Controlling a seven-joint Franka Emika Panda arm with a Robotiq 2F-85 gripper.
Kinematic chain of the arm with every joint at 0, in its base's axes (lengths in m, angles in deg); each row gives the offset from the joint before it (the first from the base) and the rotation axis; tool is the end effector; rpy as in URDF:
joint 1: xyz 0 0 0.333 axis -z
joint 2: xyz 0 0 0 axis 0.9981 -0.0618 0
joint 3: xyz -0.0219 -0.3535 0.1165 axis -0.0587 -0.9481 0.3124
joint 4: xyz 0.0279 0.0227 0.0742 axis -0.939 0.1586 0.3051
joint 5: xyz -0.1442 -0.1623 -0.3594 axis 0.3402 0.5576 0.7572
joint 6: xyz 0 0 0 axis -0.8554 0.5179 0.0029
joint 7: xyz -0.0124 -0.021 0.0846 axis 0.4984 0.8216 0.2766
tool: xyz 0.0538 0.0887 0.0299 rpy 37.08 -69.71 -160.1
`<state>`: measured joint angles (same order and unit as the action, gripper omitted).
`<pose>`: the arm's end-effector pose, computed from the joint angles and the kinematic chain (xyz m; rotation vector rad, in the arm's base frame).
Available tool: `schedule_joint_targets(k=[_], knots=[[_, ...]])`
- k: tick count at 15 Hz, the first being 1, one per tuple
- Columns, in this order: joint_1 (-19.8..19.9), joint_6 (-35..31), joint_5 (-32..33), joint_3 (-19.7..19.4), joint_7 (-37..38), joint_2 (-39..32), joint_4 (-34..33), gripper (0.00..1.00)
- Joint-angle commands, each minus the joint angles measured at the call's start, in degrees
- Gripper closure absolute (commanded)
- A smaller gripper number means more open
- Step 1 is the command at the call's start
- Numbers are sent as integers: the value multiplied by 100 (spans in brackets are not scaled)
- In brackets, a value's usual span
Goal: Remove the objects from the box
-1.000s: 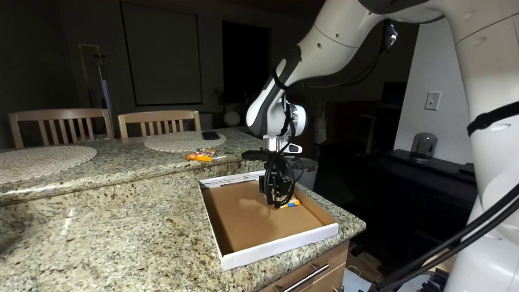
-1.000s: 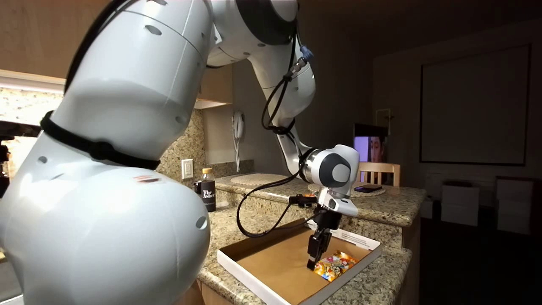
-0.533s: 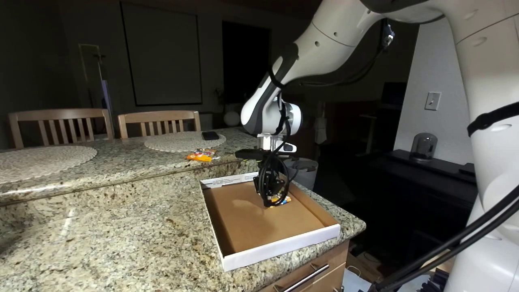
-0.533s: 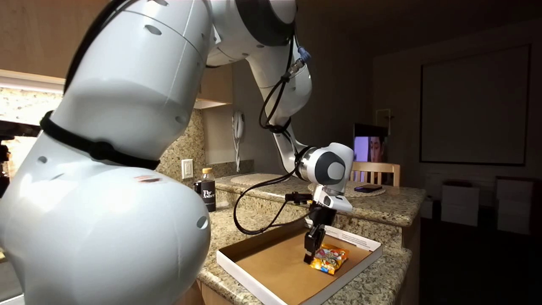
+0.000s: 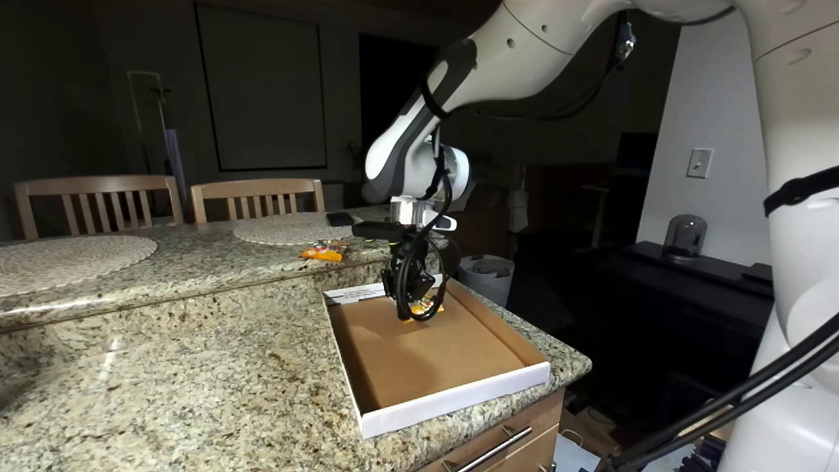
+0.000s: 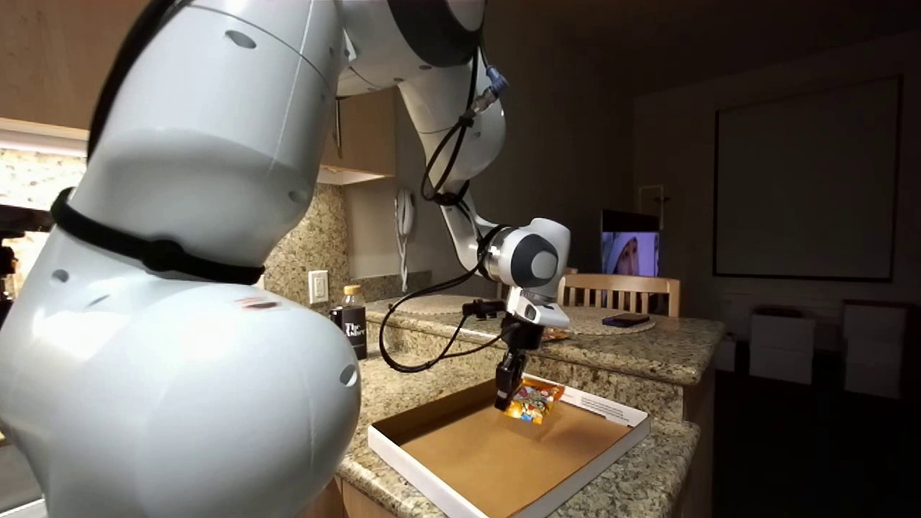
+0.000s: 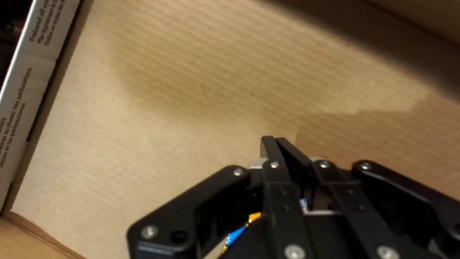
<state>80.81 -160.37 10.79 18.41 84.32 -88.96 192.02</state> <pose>0.5936 0.0649 0.2971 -2.3795 1.9147 0.4170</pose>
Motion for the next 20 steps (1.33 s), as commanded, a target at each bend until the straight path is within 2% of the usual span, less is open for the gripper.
schedule_joint_targets(k=[1, 5, 11, 14, 20], knots=[[-59, -196, 187, 35, 26, 662, 264, 99], [-82, 8, 708, 54, 73, 937, -131, 99], [3, 622, 1056, 69, -36, 563, -1499, 99], [-5, 1039, 1171, 51, -54, 191, -2366, 99], [15, 2289, 1112, 7, -238, -1075, -4545, 99]])
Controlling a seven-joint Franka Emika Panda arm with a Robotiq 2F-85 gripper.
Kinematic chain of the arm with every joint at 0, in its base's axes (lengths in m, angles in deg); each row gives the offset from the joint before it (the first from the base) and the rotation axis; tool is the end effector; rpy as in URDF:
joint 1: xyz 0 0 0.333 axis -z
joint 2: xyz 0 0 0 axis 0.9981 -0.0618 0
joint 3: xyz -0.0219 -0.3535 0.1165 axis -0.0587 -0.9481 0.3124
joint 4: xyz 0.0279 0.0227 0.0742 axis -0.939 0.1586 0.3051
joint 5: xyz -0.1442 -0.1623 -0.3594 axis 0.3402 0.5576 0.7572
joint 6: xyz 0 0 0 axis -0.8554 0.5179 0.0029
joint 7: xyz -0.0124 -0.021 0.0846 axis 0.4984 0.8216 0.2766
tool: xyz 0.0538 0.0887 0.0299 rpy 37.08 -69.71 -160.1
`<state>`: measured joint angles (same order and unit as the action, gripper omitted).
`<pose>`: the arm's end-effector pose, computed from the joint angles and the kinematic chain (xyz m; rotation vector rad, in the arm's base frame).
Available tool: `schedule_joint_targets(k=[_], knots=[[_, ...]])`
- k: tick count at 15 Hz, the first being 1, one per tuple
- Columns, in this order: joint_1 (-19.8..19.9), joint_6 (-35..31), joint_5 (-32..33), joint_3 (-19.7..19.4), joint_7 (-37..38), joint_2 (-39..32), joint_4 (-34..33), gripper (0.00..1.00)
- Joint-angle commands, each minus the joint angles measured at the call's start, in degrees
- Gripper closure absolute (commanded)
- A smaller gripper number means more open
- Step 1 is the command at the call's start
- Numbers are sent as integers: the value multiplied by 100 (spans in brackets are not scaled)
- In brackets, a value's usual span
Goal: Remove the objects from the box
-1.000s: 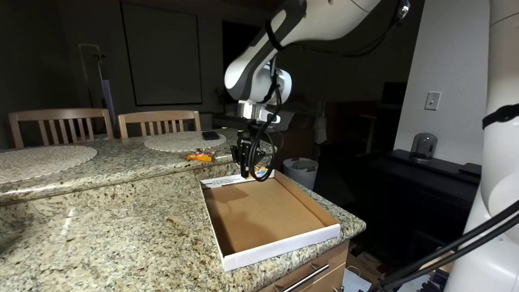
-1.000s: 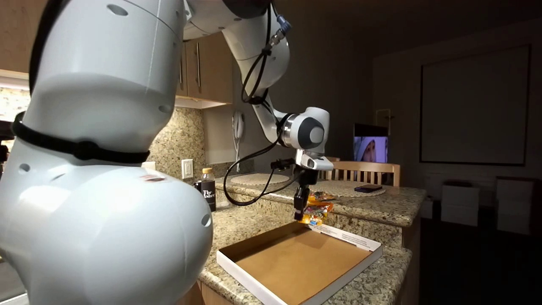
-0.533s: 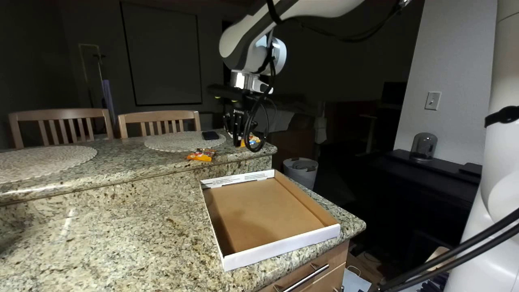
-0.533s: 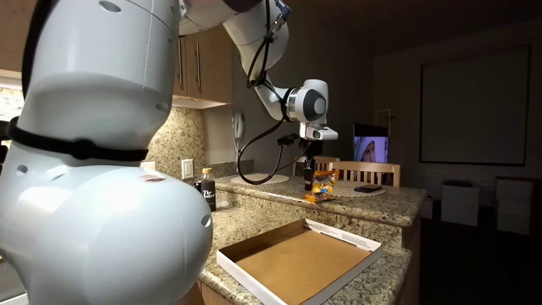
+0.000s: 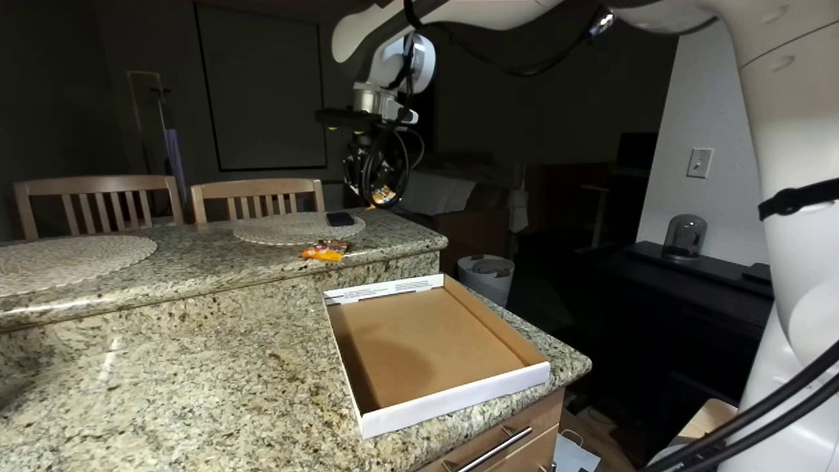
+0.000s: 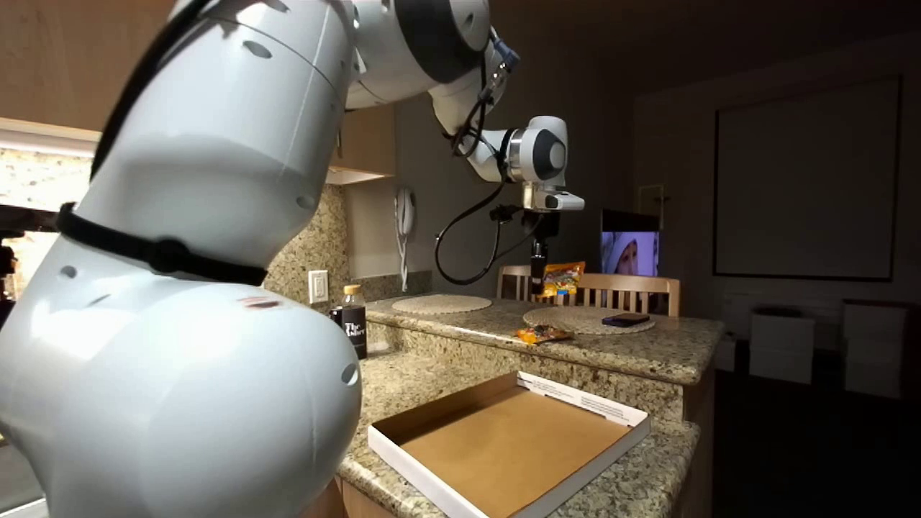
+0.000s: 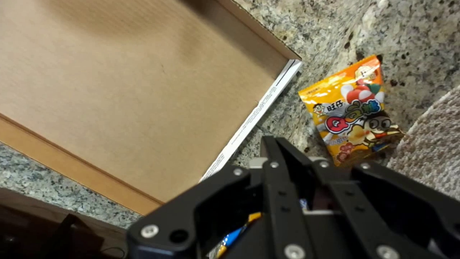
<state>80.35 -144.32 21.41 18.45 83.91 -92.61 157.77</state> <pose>0.7192 0.0814 0.5120 -2.5096 1.6718 0.0037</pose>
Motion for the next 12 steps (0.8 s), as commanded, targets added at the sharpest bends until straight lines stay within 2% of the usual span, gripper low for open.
schedule_joint_targets(k=[1, 6, 7, 8, 12], knots=[[55, 913, 62, -12, -200, -926, -1468, 99], [77, 1710, 19, -76, -246, -1784, -2834, 98], [79, 1778, 22, -90, -237, -1888, -3017, 70], [83, 1796, 19, -97, -249, -1970, -3161, 69], [108, 1687, -11, -116, -247, -2143, -3451, 45]])
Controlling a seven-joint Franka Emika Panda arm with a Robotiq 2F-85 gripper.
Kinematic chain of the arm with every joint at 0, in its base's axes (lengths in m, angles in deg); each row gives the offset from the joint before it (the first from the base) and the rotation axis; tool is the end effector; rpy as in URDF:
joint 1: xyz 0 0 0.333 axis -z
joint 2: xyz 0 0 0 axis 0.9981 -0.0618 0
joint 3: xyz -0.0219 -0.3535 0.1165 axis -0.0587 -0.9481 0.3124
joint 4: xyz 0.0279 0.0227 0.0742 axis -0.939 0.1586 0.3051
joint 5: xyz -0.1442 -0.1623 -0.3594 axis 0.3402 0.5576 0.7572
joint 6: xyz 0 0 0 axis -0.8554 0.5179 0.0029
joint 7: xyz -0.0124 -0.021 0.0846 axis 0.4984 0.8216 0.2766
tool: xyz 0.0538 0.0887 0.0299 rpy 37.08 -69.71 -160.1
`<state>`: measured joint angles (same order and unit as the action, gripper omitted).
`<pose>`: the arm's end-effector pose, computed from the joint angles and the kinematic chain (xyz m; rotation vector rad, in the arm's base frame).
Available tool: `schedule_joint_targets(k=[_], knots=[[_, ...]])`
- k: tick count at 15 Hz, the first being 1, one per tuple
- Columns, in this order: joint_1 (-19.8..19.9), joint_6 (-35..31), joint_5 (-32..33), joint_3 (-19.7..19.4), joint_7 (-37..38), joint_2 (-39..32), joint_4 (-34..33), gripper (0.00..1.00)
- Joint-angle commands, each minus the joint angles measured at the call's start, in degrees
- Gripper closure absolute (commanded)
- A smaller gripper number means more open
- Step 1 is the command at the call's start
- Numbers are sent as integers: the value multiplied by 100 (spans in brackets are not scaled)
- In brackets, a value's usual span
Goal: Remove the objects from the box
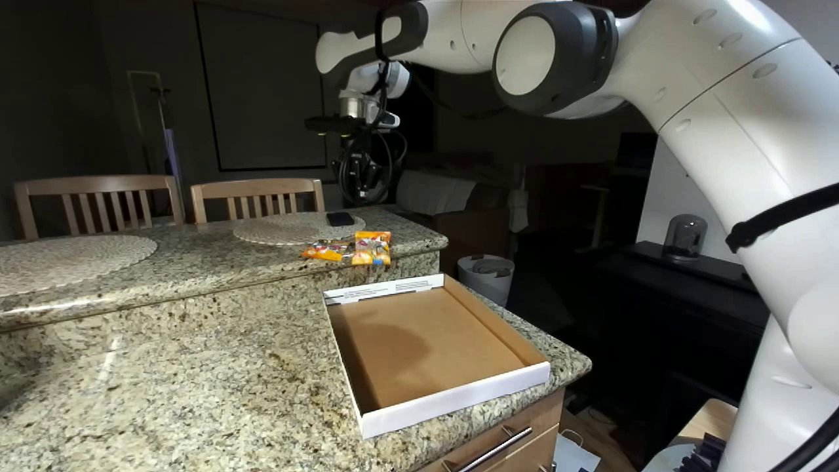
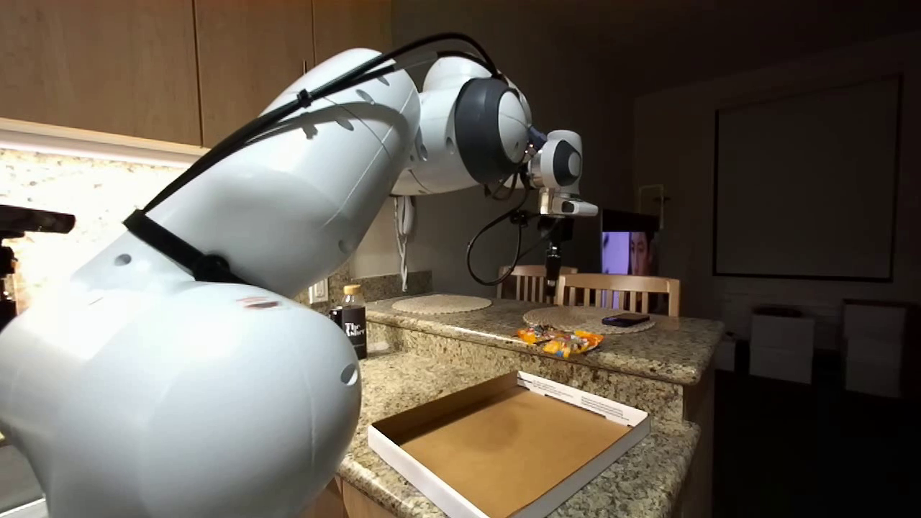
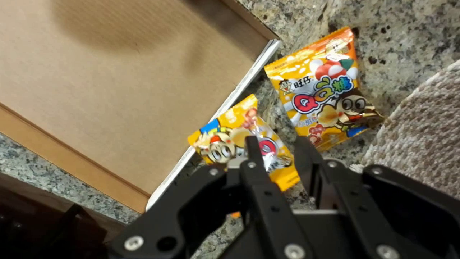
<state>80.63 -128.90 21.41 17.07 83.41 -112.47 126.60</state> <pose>0.8082 0.0783 0.4980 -2.5622 1.6866 0.0765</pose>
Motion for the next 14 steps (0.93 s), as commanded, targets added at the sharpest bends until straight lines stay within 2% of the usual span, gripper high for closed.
schedule_joint_targets(k=[1, 7, 9, 14], knots=[[86, 111, -16, 26, -201, -148, -321, 38], [113, -270, -96, 60, -233, 252, 245, 0], [166, -277, -256, 148, -323, 363, 502, 0], [243, -467, -1003, 389, -662, 825, 1844, 0]])
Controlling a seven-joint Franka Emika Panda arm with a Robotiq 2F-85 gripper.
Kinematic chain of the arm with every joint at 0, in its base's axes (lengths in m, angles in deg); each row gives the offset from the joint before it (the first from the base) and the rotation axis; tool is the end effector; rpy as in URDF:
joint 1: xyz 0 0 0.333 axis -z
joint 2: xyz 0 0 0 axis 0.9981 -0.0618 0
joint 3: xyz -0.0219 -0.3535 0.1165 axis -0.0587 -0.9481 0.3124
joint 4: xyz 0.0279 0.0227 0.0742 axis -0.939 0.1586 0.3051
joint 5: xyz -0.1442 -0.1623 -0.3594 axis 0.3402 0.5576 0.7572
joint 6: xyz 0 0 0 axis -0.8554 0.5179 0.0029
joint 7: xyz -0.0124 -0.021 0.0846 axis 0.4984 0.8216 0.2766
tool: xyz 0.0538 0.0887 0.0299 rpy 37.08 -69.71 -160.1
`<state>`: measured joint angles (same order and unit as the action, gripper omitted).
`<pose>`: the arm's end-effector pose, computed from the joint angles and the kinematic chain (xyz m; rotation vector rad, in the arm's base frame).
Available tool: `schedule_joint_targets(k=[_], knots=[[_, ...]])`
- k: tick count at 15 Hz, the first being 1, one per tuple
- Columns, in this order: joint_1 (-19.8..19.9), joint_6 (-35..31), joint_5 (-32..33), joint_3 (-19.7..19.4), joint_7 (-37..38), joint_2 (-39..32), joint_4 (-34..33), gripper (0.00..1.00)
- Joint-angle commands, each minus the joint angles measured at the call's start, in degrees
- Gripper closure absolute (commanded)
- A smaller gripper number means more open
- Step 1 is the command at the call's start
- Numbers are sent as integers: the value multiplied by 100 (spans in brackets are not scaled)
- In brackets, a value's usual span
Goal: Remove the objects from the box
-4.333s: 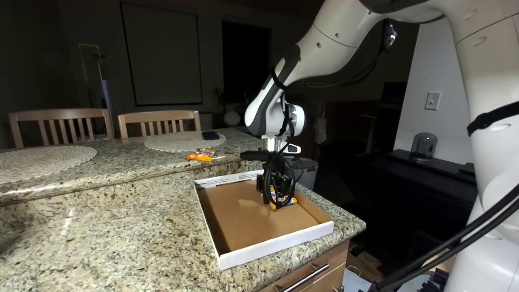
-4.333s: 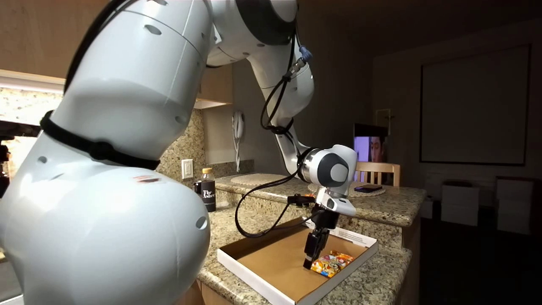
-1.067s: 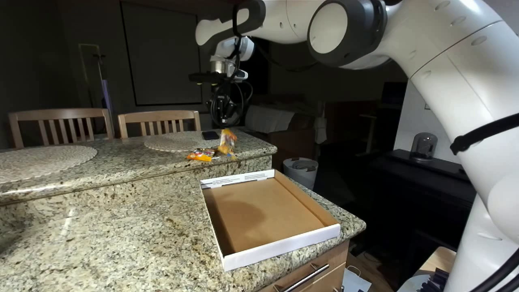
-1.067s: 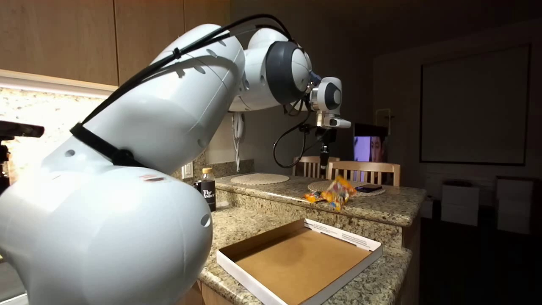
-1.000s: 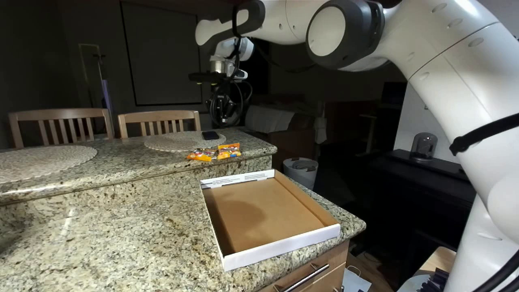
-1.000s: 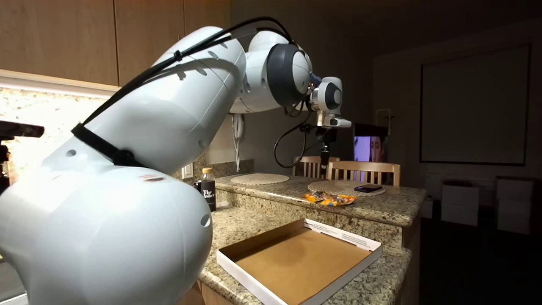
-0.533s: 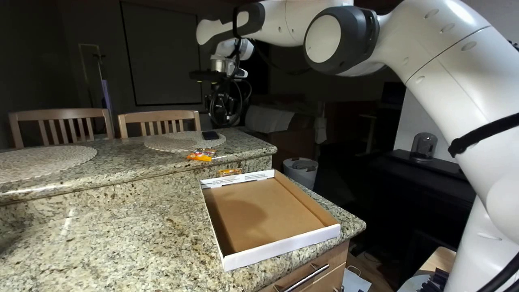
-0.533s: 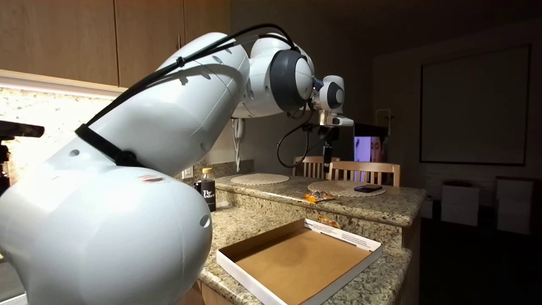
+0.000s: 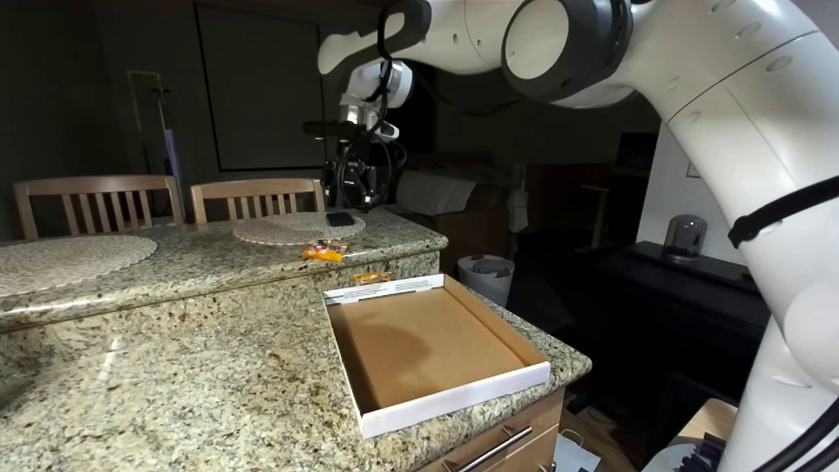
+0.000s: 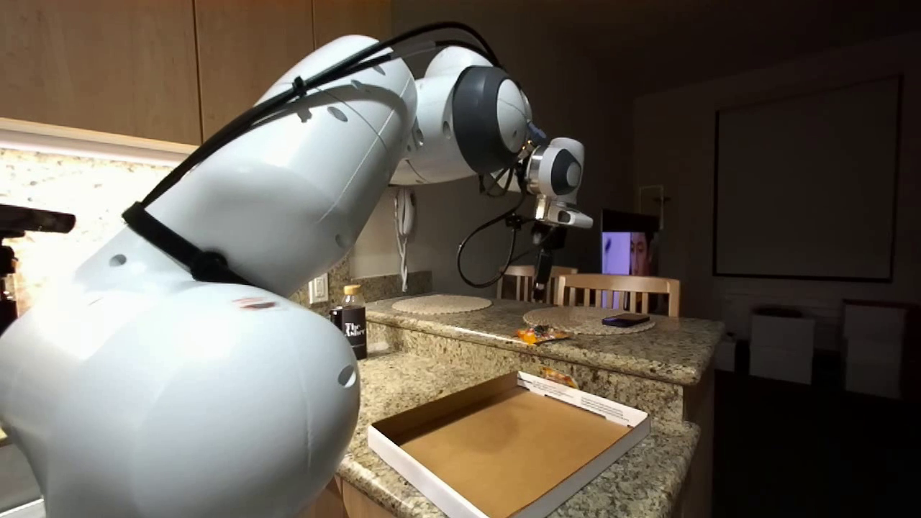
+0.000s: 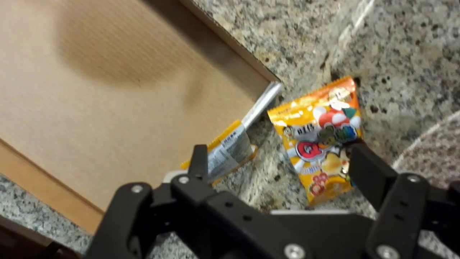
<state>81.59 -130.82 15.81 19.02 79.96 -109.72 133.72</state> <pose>0.7934 0.0898 0.4783 -2.5356 1.5822 0.2282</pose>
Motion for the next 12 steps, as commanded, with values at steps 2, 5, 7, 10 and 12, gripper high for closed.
schedule_joint_targets(k=[2, 5, 7, 10, 12], knots=[[142, -502, -617, 128, -189, 722, 1616, 0], [302, -693, -1017, 94, -206, 947, 2405, 0], [429, -878, -1362, 76, -273, 1090, 2948, 0], [490, -1158, -1629, 8, -272, 1263, 3804, 0], [462, -1398, -1684, -33, -220, 1282, 4236, 0]])
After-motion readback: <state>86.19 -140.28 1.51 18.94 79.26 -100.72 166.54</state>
